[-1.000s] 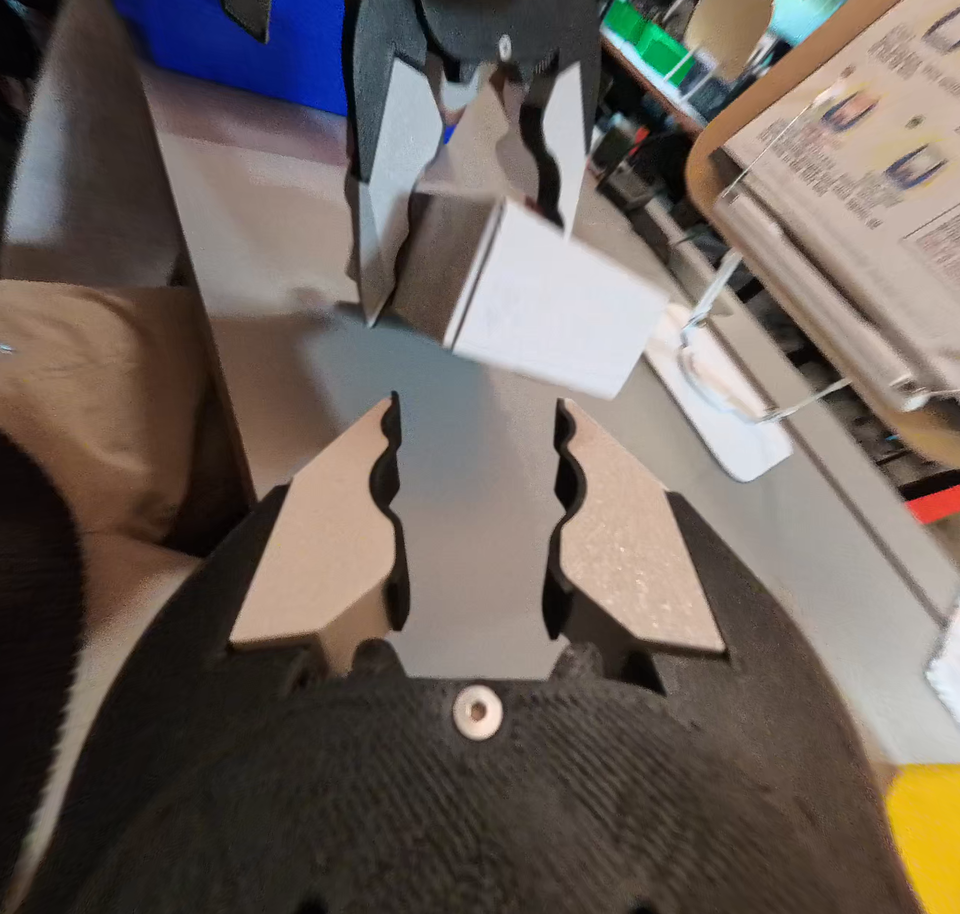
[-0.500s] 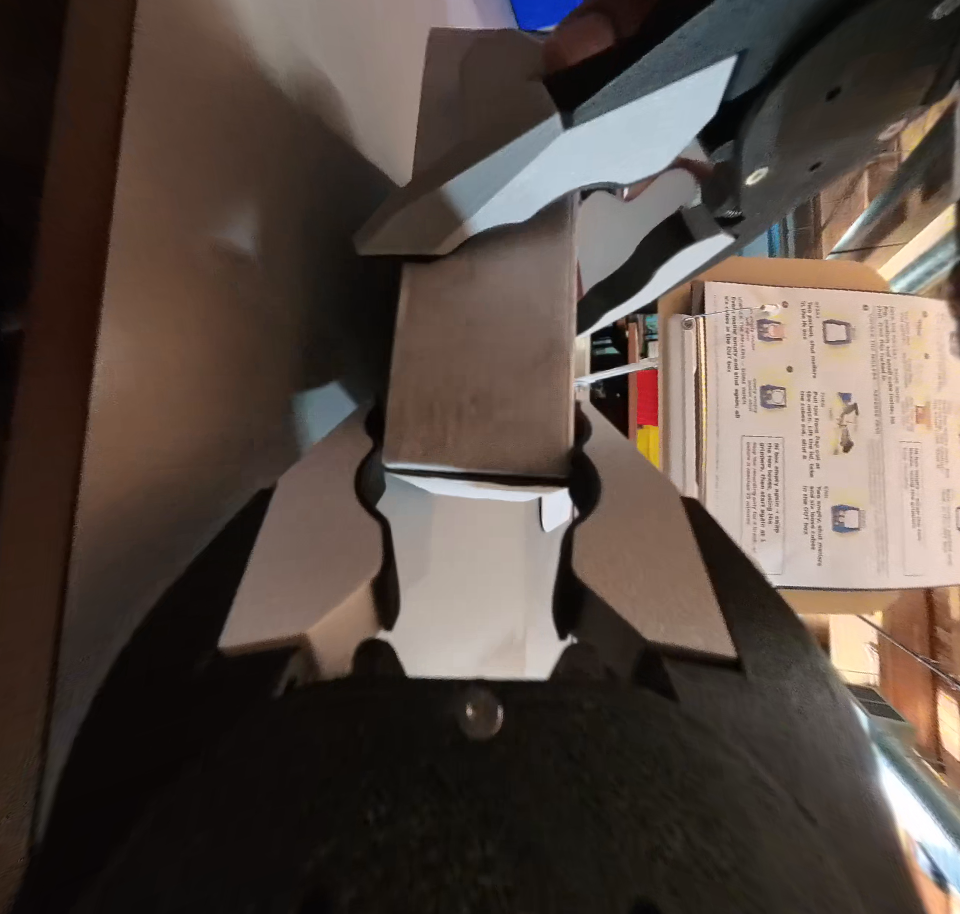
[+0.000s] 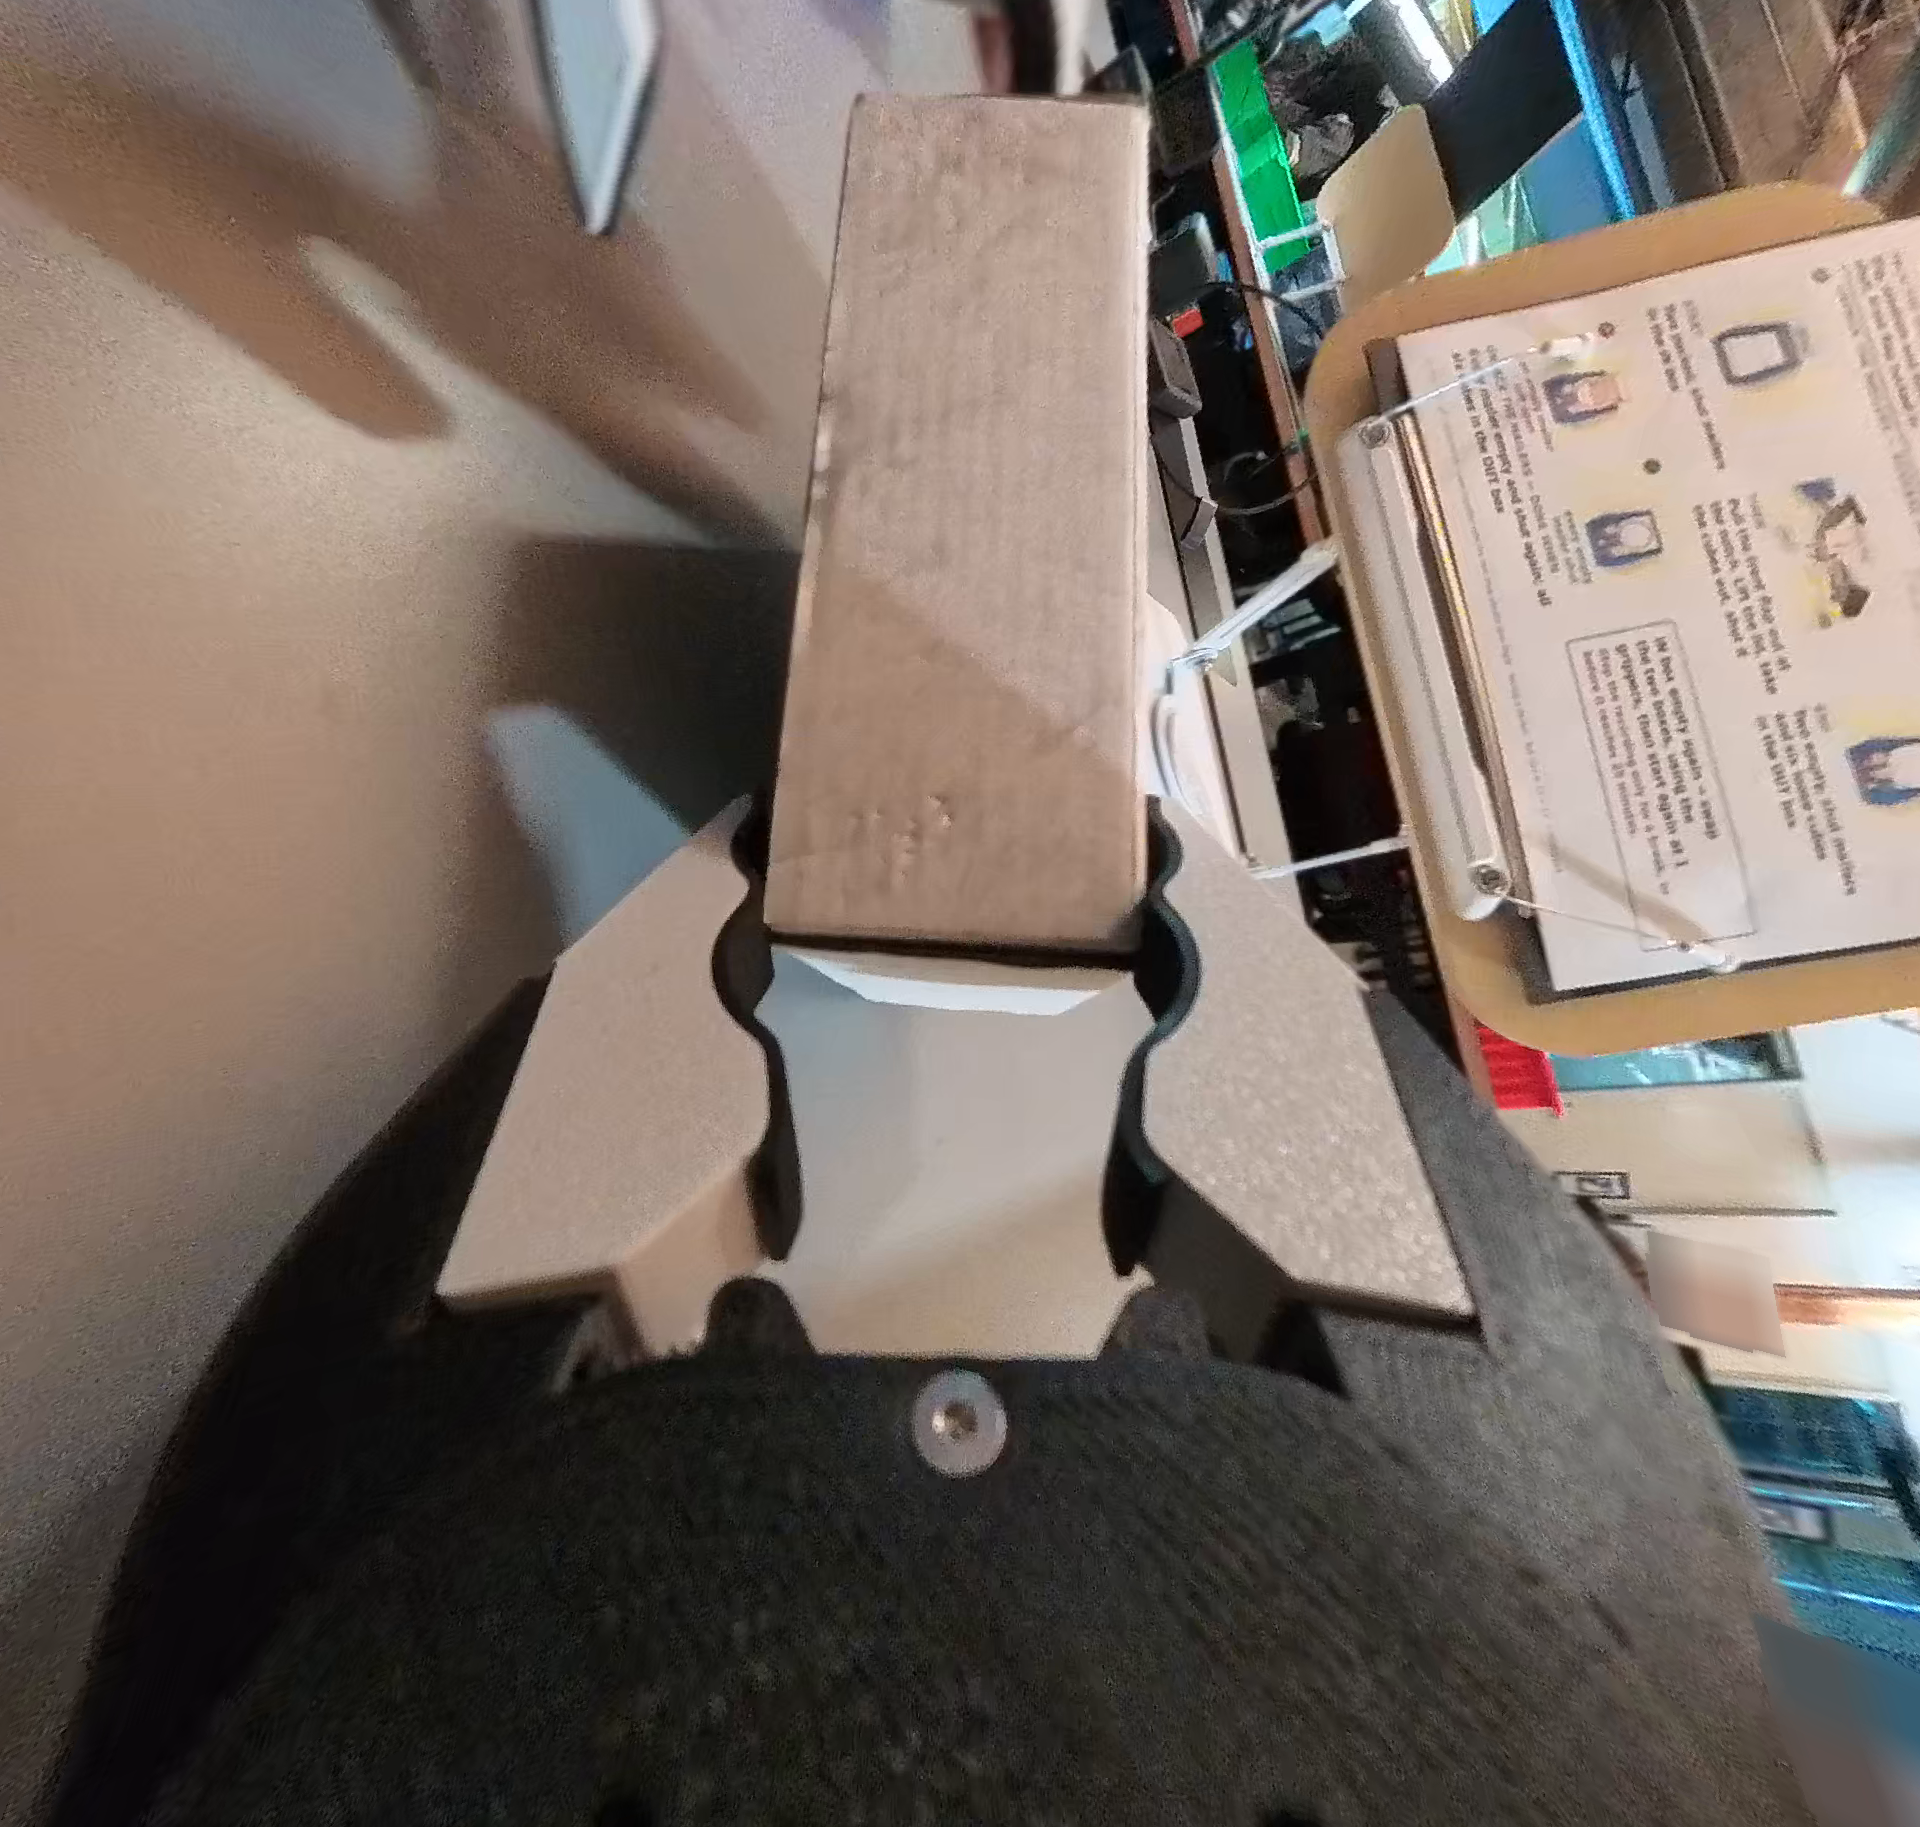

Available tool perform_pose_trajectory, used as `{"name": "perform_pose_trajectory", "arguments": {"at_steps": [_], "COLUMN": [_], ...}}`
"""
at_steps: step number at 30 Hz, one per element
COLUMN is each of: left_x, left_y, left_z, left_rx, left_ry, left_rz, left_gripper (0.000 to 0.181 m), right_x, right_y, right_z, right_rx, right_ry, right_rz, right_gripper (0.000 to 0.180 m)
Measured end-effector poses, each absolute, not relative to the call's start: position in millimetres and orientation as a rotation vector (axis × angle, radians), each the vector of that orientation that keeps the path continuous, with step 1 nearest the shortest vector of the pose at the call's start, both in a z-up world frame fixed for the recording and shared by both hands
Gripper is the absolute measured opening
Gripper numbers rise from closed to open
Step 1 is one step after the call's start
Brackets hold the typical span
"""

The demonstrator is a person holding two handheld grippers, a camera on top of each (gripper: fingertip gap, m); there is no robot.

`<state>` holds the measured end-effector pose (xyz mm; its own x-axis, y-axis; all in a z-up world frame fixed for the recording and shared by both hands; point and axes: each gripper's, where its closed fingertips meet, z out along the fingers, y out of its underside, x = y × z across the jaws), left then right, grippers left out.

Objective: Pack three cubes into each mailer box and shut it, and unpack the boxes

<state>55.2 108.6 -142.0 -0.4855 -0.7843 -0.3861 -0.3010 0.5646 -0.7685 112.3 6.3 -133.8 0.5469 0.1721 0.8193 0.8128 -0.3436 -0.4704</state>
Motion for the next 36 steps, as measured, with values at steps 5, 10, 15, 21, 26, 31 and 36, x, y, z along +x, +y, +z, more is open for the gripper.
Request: {"name": "perform_pose_trajectory", "arguments": {"at_steps": [5,10,15,21,26,31,36], "left_x": [63.8,65.3,60.8,63.9,67.4,72.7,76.0], "left_y": [114.4,108.5,106.5,89.4,81.7,86.2,90.8], "left_z": [-152.5,-137.9,-138.7,-139.1,-147.8,-146.7,-145.4], "left_rx": [-0.728,-0.701,-0.576,-0.54,-0.464,-0.455,-0.469], "left_ry": [1.907,1.823,1.823,1.84,1.867,1.868,1.857], "left_rz": [-0.667,-0.817,-0.779,-0.806,-0.715,-0.646,-0.618], "left_gripper": [0.104,0.082,0.083,0.089,0.084,0.076,0.075], "right_x": [109.7,96.4,78.3,66.6,65.9,69.1,79.1], "right_y": [7.9,9.4,6.1,0.8,-1.8,-2.7,-3.3], "right_z": [-132.0,-133.5,-128.1,-126.6,-126.7,-126.8,-115.2], "right_rx": [-1.823,-1.794,-1.763,-1.746,-1.747,-1.758,-1.606], "right_ry": [-0.811,-0.884,-0.893,-0.917,-0.911,-0.894,-0.895], "right_rz": [-0.804,-0.815,-0.733,-0.688,-0.669,-0.706,-0.994], "right_gripper": [0.07,0.07,0.07,0.069,0.07,0.07,0.067]}}
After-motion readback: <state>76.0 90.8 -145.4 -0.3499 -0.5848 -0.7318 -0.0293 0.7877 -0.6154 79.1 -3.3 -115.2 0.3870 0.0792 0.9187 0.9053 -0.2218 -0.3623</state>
